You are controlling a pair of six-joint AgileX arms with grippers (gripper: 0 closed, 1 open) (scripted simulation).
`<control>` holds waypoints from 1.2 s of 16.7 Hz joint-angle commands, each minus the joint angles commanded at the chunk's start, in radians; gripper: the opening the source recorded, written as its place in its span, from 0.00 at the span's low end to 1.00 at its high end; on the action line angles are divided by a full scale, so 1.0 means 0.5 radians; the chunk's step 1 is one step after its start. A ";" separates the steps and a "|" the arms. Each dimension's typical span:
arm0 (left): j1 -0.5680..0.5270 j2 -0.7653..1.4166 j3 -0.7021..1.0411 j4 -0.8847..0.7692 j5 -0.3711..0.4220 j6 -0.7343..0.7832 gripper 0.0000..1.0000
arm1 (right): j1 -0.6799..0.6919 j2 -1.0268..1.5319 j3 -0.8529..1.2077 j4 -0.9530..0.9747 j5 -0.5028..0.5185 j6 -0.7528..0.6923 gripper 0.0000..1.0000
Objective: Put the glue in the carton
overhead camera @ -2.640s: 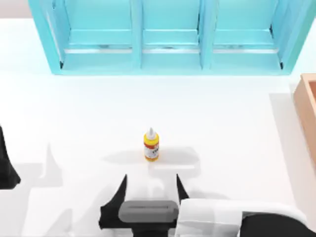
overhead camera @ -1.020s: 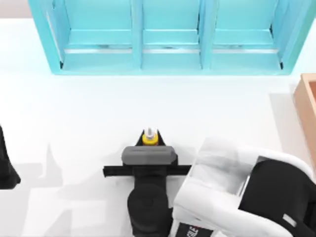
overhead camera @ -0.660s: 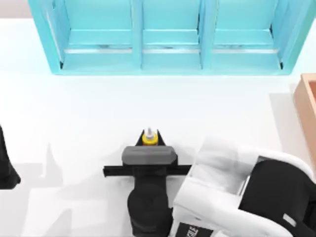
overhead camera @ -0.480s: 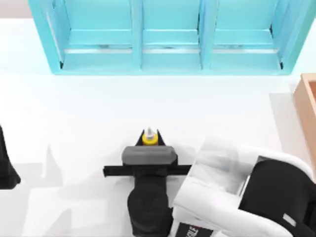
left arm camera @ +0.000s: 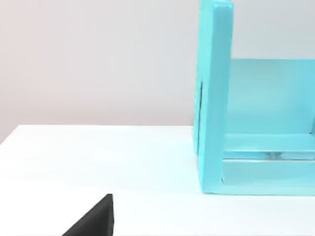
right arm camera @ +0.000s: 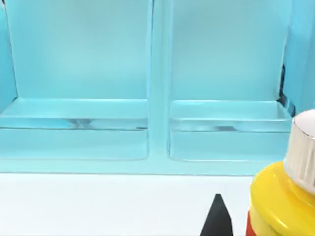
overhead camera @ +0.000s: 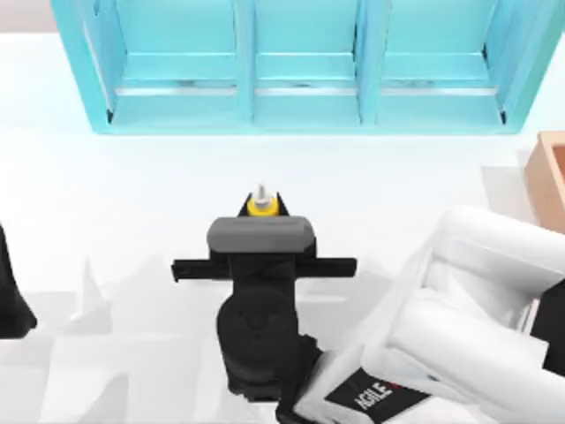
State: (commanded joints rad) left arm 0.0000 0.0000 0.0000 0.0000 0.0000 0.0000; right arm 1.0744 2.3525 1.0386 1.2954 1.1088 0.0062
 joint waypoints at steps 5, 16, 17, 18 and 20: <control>0.000 0.000 0.000 0.000 0.000 0.000 1.00 | 0.004 -0.238 -0.054 -0.194 0.003 0.008 0.00; 0.000 0.000 0.000 0.000 0.000 0.000 1.00 | -0.256 -0.282 -0.123 -0.159 -0.492 0.008 0.00; 0.000 0.000 0.000 0.000 0.000 0.000 1.00 | -0.333 -0.294 -0.146 -0.152 -0.623 0.005 0.00; 0.000 0.000 0.000 0.000 0.000 0.000 1.00 | -0.419 -0.308 -0.171 -0.144 -0.766 0.002 0.00; 0.000 0.000 0.000 0.000 0.000 0.000 1.00 | -0.619 -0.339 -0.226 -0.126 -1.085 -0.007 0.00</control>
State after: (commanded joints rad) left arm 0.0000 0.0000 0.0000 0.0000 0.0000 0.0000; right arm 0.7650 2.1829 0.9255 1.2326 0.5661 0.0027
